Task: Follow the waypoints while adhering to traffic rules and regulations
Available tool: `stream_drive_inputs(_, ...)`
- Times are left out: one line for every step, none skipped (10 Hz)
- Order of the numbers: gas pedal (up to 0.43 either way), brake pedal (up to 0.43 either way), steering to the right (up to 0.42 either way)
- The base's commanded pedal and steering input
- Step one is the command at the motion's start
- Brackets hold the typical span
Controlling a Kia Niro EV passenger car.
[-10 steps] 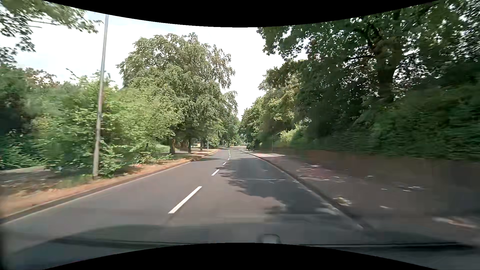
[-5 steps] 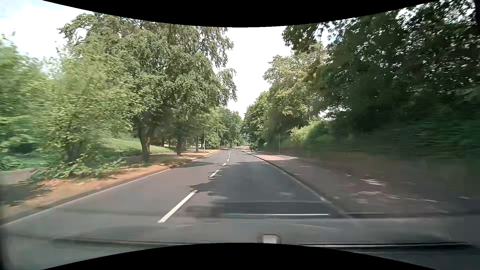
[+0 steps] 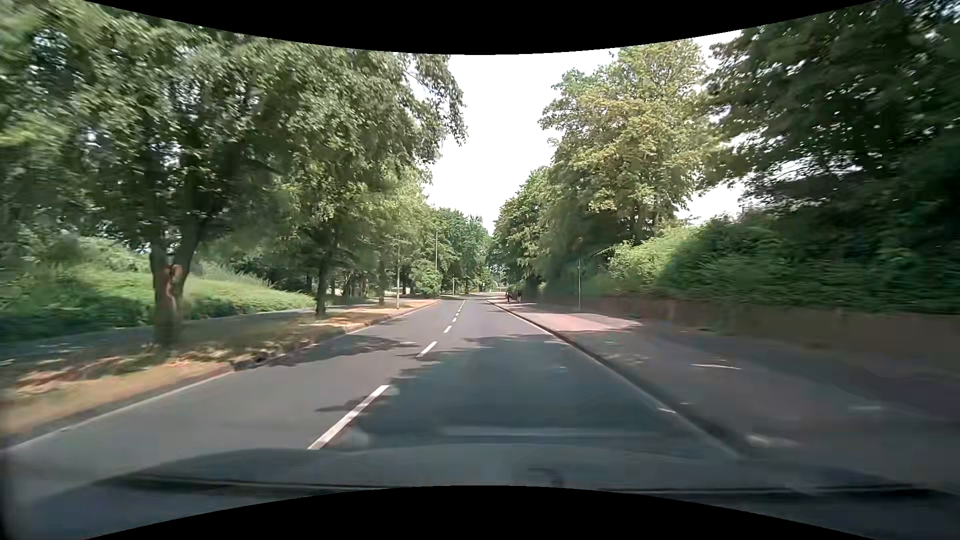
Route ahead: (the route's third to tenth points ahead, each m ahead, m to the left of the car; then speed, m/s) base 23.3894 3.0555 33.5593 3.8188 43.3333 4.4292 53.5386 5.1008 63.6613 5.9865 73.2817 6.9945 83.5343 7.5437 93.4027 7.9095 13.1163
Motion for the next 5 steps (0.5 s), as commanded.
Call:
stream_drive_inputs(0.138,0.018,-0.012)
stream_drive_inputs(0.138,0.018,-0.012)
stream_drive_inputs(0.138,0.018,-0.012)
stream_drive_inputs(0.138,0.018,-0.012)
stream_drive_inputs(0.138,0.018,-0.013)
